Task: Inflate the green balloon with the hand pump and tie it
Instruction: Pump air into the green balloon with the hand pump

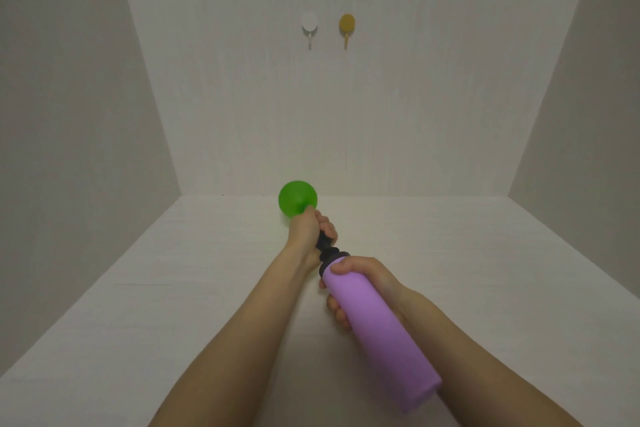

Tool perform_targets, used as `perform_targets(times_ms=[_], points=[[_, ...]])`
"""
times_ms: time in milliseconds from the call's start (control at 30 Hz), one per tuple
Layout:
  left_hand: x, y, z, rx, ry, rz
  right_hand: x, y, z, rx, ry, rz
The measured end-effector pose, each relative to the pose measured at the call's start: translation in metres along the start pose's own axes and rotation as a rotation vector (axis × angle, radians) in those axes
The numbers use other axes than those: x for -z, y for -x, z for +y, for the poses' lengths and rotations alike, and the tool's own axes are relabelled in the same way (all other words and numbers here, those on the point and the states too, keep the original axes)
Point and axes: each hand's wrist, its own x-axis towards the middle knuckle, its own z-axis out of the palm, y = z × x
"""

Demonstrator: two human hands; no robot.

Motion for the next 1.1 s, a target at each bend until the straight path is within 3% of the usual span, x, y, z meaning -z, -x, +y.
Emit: perform_targets(times_ms=[267, 633, 933, 1100], points=[[-0.003, -0.015, 0.044, -0.043, -0.076, 0.014, 0.011, 0.020, 0.013, -0.010, 0.006, -0.109], [-0.003, 0.008, -0.006, 0.023, 0.006, 0.014, 0.004, 0.001, 0.004, 0.006, 0.003, -0.007], [0.011, -0.017, 0.045, -0.049, 0.042, 0.070, 0.008, 0.016, 0.016, -0.032, 0.034, -0.124], [0.009, -0.002, 0.002, 0.031, 0.067, 0.051, 0.006, 0.006, 0.010, -0.040, 0.052, -0.026]])
